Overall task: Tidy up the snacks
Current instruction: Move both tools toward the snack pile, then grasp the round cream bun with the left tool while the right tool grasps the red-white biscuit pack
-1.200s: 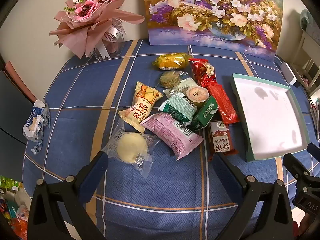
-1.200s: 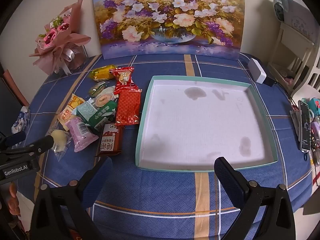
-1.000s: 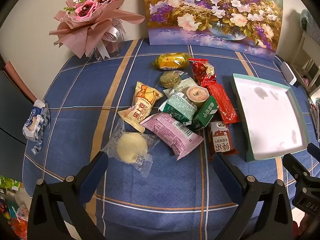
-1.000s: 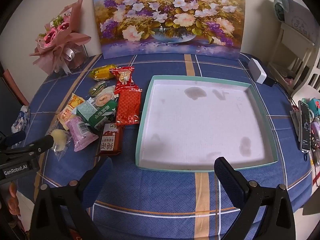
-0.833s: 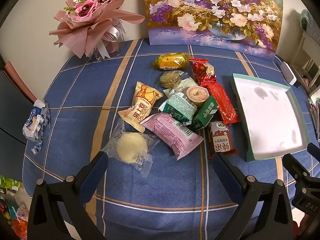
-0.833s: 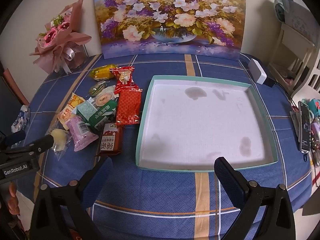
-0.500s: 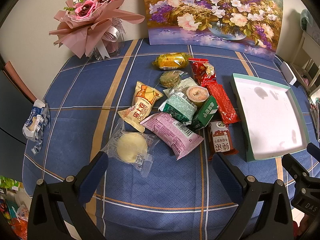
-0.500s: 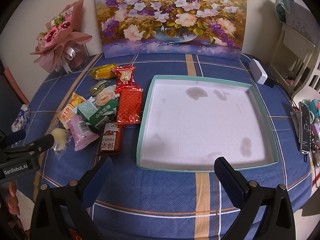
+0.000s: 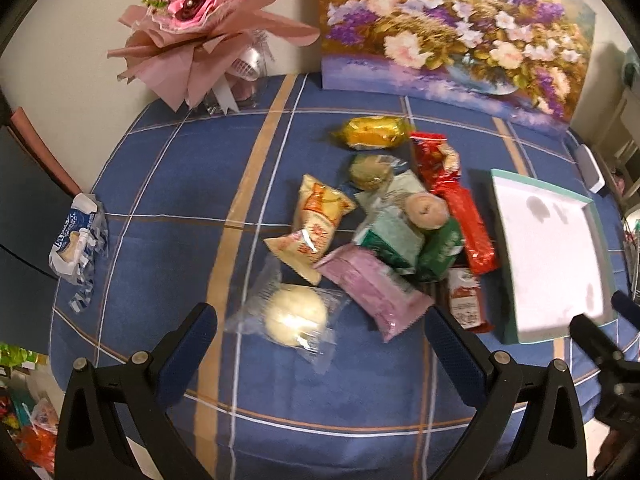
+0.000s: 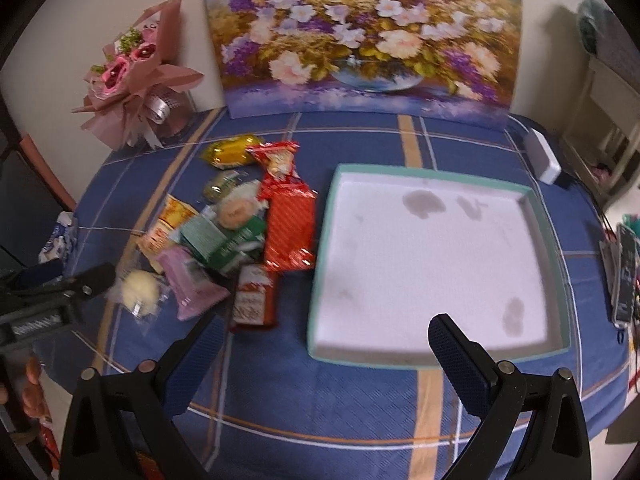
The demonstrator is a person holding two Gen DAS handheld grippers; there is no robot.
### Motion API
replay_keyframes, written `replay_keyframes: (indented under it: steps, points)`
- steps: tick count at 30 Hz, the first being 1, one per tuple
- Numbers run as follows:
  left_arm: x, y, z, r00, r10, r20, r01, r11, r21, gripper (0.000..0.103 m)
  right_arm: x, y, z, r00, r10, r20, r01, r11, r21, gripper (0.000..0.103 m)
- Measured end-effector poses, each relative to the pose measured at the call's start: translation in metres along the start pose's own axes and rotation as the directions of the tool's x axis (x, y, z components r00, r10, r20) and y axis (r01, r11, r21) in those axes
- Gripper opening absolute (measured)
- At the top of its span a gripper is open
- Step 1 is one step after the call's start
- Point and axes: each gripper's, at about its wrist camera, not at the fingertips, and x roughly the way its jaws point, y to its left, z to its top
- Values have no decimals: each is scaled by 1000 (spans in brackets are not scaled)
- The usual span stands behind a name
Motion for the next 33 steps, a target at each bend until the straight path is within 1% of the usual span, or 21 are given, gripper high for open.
replay_keyframes:
  steps: [2,4,7,14,17,20,23,24,26,27,29,30,31,33]
  points:
    - [8,10,4,1000,3,-27,-4,1000,-17,103,2,10,11,1000,12,-6,-12,1000,-11,103]
    - [20,21,6,997,7,-71,-10,999,-52,103,7,17,19,1000,18,-16,-19,1000,-17,103]
    - [32,33,6,994,-7,-105,-2,996,-87,103,20,29,29,998,27,-48,-28,999,-22,103]
    - [61,48,5,985,-31,-167,10,993,-121,103,65,43,30,988,26,-155,-26,1000,-2,102]
    - [71,49,3,982,-36,-185,13,992,-124,103,83,44,24,979,27,-202,-26,1000,5,96]
    - [86,46,1,977,-35,-212,13,994,-105,103,99,42,17,971,29,-239,-28,1000,10,89]
    - [98,46,-1,973,-40,-227,16,994,-107,102,111,38,12,962,23,-272,-17,1000,25,82]
    - [101,45,-2,972,-42,-230,18,994,-108,101,113,38,11,962,18,-273,-12,1000,23,81]
    - [108,45,-4,969,-47,-243,21,994,-106,94,114,40,12,966,-12,-257,10,1000,-8,78]
    - [111,45,-4,967,-48,-249,23,994,-103,94,114,41,12,967,-15,-254,12,1000,-11,77]
    - [115,46,-5,966,-54,-253,28,994,-105,94,113,43,12,968,-6,-250,3,1000,-15,76]
    - [116,47,-5,966,-55,-253,28,994,-107,94,114,45,12,967,4,-254,-8,1000,-14,73]
    - [118,49,-6,966,-55,-253,28,994,-110,93,115,46,14,965,14,-263,-18,1000,-13,70]
    - [118,52,-7,966,-66,-250,39,993,-113,89,119,50,13,961,14,-278,-21,1000,-19,69]
